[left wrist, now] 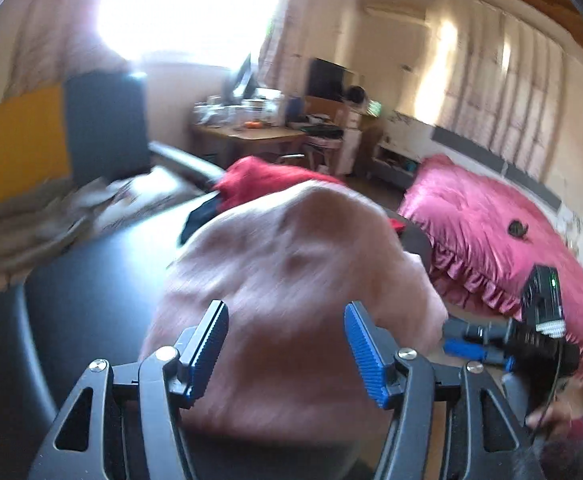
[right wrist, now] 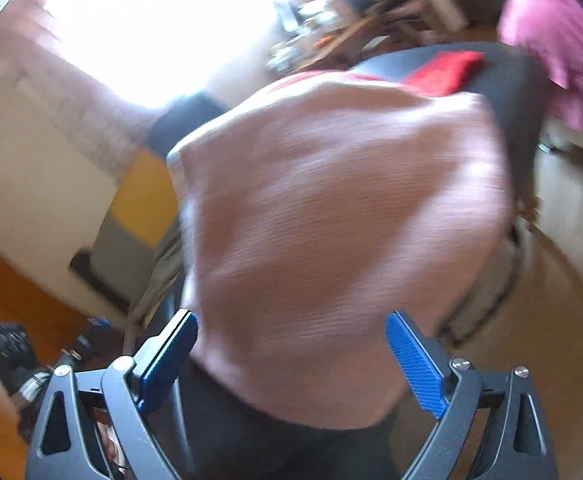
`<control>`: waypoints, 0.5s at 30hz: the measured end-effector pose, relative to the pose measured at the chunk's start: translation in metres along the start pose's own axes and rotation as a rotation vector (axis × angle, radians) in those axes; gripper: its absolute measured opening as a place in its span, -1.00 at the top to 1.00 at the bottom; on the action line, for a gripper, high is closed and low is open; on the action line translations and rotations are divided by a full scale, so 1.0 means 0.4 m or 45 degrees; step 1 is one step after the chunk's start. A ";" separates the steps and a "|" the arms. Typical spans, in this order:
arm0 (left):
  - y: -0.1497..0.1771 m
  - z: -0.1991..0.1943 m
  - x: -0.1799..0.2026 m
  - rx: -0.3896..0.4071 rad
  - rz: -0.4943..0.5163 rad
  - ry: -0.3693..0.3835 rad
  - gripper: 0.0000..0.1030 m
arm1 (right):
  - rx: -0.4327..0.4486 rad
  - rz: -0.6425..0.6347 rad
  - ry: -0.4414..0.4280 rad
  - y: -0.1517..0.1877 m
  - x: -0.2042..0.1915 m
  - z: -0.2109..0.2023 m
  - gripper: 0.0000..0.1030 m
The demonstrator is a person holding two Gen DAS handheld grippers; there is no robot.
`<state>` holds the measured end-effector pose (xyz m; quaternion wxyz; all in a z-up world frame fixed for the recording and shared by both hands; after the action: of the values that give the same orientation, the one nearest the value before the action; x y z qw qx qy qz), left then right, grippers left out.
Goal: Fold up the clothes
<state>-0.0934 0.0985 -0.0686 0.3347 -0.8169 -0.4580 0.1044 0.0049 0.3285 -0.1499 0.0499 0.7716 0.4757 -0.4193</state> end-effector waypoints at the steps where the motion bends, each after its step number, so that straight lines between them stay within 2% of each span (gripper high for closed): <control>1: -0.025 0.026 0.020 -0.019 0.023 -0.016 -0.20 | 0.008 0.053 -0.008 -0.006 0.027 -0.003 -0.91; 6: -0.093 0.139 0.095 -0.128 0.180 -0.117 -0.20 | 0.039 0.244 -0.070 -0.038 0.128 -0.014 -0.95; 11: -0.100 0.203 0.149 -0.216 0.262 -0.108 -0.20 | 0.058 0.274 -0.087 -0.068 0.148 -0.009 -1.00; 15: -0.088 0.275 0.182 -0.276 0.355 -0.242 -0.19 | 0.061 0.273 -0.090 -0.085 0.149 0.008 -1.00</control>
<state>-0.1292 0.2202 -0.1190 0.1825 -0.8901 -0.3785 0.1765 -0.0118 0.3868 -0.1824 0.0928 0.8037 0.3782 -0.4499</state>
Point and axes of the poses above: each gripper's, at about its wrist camera, not at the fingertips, and z roughly the way its jaws point, x to its right, y to its underside, the point moved 6 cm from there along z, roughly the way its jaws point, and after that the axes turned 13 degrees about -x, right-handed, at the moved point
